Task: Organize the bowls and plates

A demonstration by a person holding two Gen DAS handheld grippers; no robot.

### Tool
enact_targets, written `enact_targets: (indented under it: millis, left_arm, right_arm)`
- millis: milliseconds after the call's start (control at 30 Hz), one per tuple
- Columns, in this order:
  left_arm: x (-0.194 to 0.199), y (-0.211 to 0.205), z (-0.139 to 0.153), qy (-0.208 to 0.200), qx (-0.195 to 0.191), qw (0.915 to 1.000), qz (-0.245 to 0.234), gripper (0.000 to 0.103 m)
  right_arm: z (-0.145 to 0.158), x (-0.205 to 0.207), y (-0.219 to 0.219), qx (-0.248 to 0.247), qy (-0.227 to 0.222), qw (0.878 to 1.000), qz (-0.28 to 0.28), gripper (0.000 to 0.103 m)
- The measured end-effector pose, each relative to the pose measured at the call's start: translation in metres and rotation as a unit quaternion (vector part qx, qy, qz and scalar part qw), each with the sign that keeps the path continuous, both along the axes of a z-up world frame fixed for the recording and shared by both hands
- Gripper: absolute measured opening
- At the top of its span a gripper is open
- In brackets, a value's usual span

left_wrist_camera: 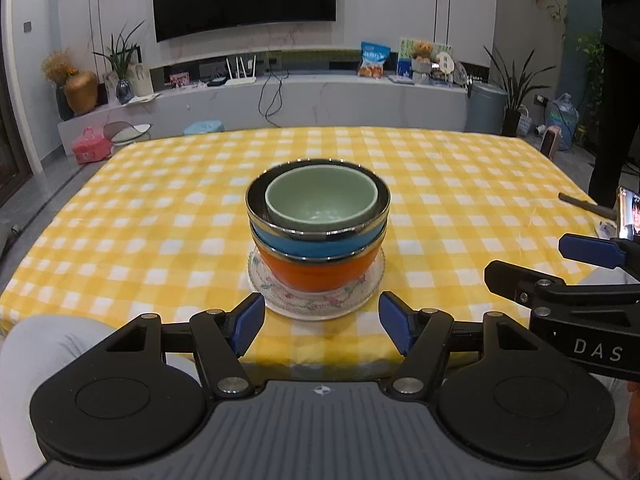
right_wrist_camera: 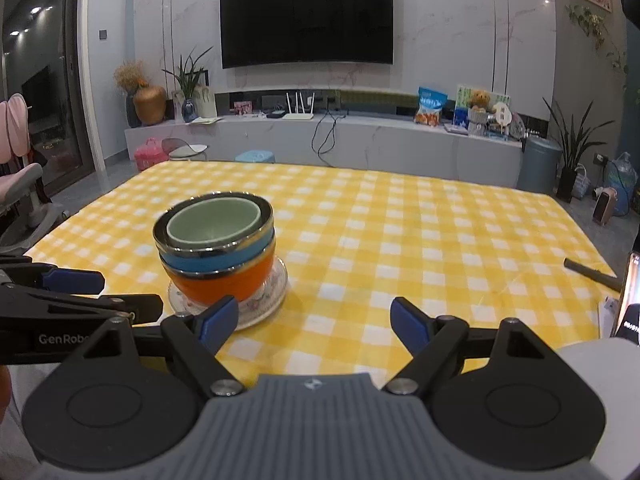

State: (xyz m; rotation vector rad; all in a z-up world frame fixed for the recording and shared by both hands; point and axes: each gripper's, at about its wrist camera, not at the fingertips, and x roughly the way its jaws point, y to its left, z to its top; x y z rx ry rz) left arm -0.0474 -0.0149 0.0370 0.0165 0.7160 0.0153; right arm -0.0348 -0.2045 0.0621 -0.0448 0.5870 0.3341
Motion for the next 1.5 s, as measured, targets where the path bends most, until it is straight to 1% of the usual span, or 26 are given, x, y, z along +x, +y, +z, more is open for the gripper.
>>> enact_targets:
  millis: [167, 233, 300, 400, 500, 633, 733, 1500]
  left_arm:
    - [0.0019, -0.0014, -0.0035, 0.014, -0.011, 0.9998, -0.001, 0.077]
    - [0.0022, -0.0024, -0.0039, 0.015, -0.010, 0.9998, -0.001, 0.077]
    - [0.0018, -0.0026, -0.0032, 0.016, -0.009, 0.9998, -0.002, 0.077]
    - [0.0007, -0.0029, -0.0017, 0.021, -0.021, 0.9996, -0.005, 0.077]
    - [-0.0010, -0.0037, -0.0006, 0.016, -0.014, 0.9998, -0.004, 0.077]
    - [-0.0003, -0.0019, -0.0011, 0.017, -0.016, 0.9997, 0.000, 0.077]
    - [0.0006, -0.0015, -0.0015, 0.017, -0.010, 0.9998, 0.002, 0.077]
    - [0.0022, 0.0035, -0.0060, 0.021, -0.007, 0.9997, 0.010, 0.077]
  right_arm:
    - [-0.0084, 0.0017, -0.0012, 0.002, 0.012, 1.000, -0.004, 0.082]
    - [-0.0088, 0.0023, -0.0024, 0.004, 0.017, 1.000, -0.006, 0.082]
    - [-0.0074, 0.0015, -0.0029, 0.006, 0.016, 1.000, -0.007, 0.085]
    - [-0.0055, -0.0007, -0.0016, 0.004, 0.012, 1.000, -0.005, 0.086]
    - [-0.0041, -0.0032, -0.0012, 0.003, 0.010, 1.000, -0.004, 0.086]
    - [-0.0052, -0.0035, -0.0013, 0.004, 0.014, 1.000, -0.003, 0.087]
    - [-0.0058, -0.0027, -0.0004, 0.003, 0.016, 1.000, -0.002, 0.087]
    - [-0.0083, 0.0018, 0.0016, -0.002, 0.030, 1.000, -0.008, 0.087]
